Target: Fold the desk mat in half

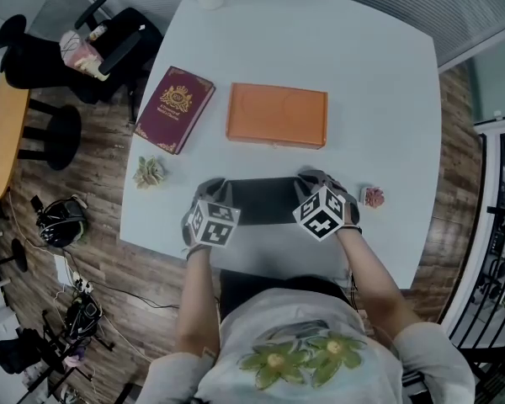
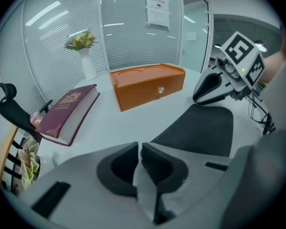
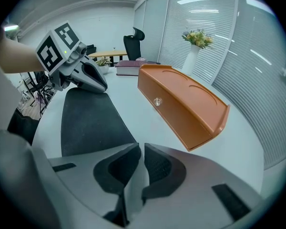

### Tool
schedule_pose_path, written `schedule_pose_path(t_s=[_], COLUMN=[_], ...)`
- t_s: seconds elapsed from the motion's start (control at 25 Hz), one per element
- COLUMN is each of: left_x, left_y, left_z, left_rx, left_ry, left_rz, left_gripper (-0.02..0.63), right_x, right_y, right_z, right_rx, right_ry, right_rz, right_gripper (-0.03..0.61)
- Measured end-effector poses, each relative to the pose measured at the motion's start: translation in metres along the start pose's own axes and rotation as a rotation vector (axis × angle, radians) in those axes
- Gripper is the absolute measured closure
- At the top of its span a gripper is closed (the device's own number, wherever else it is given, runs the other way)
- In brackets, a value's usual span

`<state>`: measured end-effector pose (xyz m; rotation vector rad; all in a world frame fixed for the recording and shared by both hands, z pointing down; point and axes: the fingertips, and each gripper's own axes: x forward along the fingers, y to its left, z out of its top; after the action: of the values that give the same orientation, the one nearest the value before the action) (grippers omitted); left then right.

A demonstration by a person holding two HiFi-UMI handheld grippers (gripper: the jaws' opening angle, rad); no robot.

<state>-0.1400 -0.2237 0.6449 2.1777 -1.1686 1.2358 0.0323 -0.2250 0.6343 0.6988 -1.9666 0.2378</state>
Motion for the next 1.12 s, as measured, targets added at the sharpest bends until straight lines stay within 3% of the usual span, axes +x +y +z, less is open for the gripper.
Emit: schedule_pose_path(t_s=[0.76, 1.12], left_x=[-0.046, -0.085], left_y=[0.012, 0.010], left_z=[0.035, 0.061], left_rx=[-0.134, -0.182], left_ry=[-0.158, -0.286], left_rz=[0.060, 0.075], left_gripper=[0.586, 0.588], right_x=[-0.046, -0.082], right_y=[-0.008, -0.005], right_z=[0.029, 0.051], right_rx=[0.083, 0.120], right_ry=[-0.138, -0.253], right_rz=[-0.057, -0.104], right_gripper=[0.552, 0.552])
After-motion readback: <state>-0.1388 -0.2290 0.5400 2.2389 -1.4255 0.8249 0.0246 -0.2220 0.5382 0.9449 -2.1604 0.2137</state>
